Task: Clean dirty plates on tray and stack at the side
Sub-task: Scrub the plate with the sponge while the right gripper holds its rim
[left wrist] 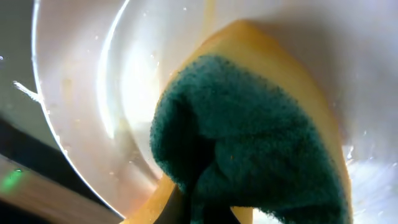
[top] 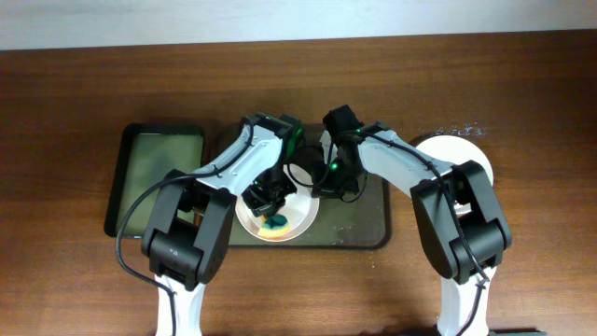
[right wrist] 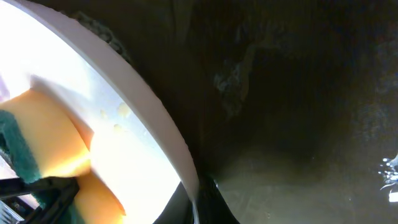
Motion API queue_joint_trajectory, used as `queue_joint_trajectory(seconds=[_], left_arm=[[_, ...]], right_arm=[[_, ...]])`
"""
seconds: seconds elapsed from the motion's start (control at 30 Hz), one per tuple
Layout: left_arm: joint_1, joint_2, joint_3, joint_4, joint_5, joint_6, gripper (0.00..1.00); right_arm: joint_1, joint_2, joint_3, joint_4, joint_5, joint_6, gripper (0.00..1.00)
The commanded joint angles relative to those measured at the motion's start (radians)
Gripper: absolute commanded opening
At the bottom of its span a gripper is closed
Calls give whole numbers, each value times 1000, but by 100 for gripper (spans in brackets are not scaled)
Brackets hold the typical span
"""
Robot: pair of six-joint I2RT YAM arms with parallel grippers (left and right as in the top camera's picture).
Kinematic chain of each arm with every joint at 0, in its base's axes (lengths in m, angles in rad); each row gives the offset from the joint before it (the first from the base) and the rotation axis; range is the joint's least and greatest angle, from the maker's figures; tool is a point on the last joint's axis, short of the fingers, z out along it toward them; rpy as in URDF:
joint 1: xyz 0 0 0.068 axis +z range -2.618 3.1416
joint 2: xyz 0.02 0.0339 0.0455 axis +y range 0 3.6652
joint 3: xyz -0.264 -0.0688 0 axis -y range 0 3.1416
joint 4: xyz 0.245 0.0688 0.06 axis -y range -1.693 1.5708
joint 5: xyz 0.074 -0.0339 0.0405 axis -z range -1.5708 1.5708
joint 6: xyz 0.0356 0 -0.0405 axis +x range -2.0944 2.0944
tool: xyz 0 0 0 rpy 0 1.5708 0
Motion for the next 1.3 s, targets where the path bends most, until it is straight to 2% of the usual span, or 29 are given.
queue_joint_trajectory(seconds=[0.0, 0.2, 0.27, 0.37, 0.5, 0.6, 0.8, 0.93, 1.07, 1.17, 1.27], left_arm=[[-31, 32, -23, 95, -92, -102, 0], [-37, 32, -23, 240, -240, -100, 0], [-25, 32, -23, 315, -289, 2, 0], [-6, 32, -23, 441, -302, 232, 0], [23, 32, -23, 504, -282, 381, 0], [53, 32, -23, 545, -220, 533, 0], [145, 32, -23, 632, -110, 627, 0], [194, 32, -23, 712, -99, 687, 0], [198, 32, -23, 759, -66, 874, 0], [198, 32, -23, 739, 117, 1022, 0], [198, 32, -23, 682, 371, 1067, 0]], right_arm=[[-3, 51, -28, 3, 62, 16, 4], [-3, 51, -28, 0, 63, 15, 4], [-3, 51, -28, -1, 63, 15, 4], [-3, 51, -28, -4, 66, 16, 4], [-3, 51, -28, -4, 66, 15, 4], [-3, 51, -28, -4, 66, 15, 4], [-3, 51, -28, -4, 66, 15, 4], [-3, 51, -28, -4, 66, 15, 4], [-3, 51, -28, -4, 66, 15, 4], [-3, 51, -28, -3, 66, 15, 4], [-3, 51, -28, -4, 66, 15, 4]])
